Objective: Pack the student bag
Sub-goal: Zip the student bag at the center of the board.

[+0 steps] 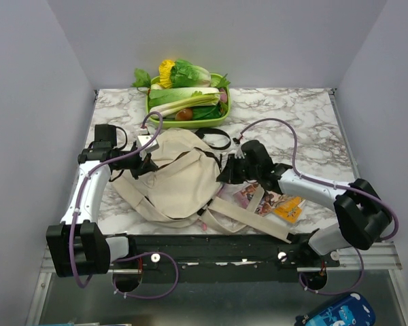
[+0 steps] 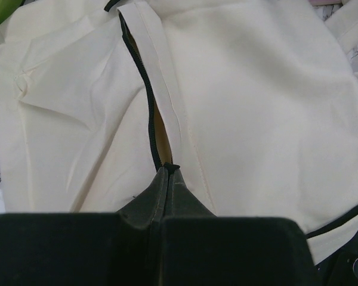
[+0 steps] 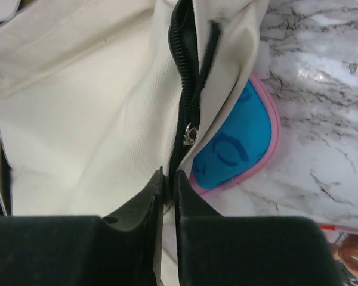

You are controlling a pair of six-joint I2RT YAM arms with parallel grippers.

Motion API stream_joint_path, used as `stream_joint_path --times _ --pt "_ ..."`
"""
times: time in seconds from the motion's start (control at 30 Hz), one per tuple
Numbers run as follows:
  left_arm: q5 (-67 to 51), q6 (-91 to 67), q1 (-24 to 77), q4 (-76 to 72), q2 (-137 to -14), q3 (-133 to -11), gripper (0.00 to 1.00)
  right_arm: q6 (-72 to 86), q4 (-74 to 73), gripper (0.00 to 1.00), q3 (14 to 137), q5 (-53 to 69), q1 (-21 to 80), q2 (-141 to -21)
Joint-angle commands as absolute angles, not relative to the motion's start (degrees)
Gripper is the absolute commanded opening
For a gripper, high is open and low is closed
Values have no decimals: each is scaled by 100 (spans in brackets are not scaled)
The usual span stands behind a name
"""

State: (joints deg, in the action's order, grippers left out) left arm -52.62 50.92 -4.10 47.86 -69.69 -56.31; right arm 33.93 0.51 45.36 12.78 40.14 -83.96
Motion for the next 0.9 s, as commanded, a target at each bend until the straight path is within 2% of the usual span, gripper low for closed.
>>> stream_joint_path --times 0.0,0.07,0.23,0.37,0.4,0.53,0.57,0.63,0.67,0.77,0.87 --pt "-5599 5212 -439 4605 -7014 -5581 0 3323 519 7 4921 1556 3867 -8315" --pt "-5633 5334 -439 4728 -7014 -5677 0 3007 466 1 5114 1503 3858 -8253" --pt "-5993 5572 -448 5606 -7154 -6309 0 2103 -139 1 6019 1064 3823 -8297" --pt "-6441 6370 -431 6861 -7470 -7126 0 1442 -597 1 6836 696 3710 -8892" --pt "-6529 6659 -335 7299 -7575 -7206 0 1337 -746 1 7029 677 3648 -9069" --pt "-6390 6715 182 7427 -7664 -7085 0 907 -1063 1 7821 361 3481 -9658" --pt "-6337 6567 289 7296 -7647 -6832 0 844 -1124 17 8022 73 3463 -9729" --pt "-6249 6233 448 6655 -7576 -6540 0 651 -1265 35 8103 -262 3463 -9774" --pt "-6258 5970 561 6462 -7559 -6269 0 624 -1292 49 8095 -620 3463 -9713" --pt "-6205 5513 842 5759 -7602 -5864 0 589 -1318 66 7762 -1184 3463 -9300" --pt "-6188 5012 975 4854 -7646 -5600 0 606 -1318 71 7147 -942 3515 -8565"
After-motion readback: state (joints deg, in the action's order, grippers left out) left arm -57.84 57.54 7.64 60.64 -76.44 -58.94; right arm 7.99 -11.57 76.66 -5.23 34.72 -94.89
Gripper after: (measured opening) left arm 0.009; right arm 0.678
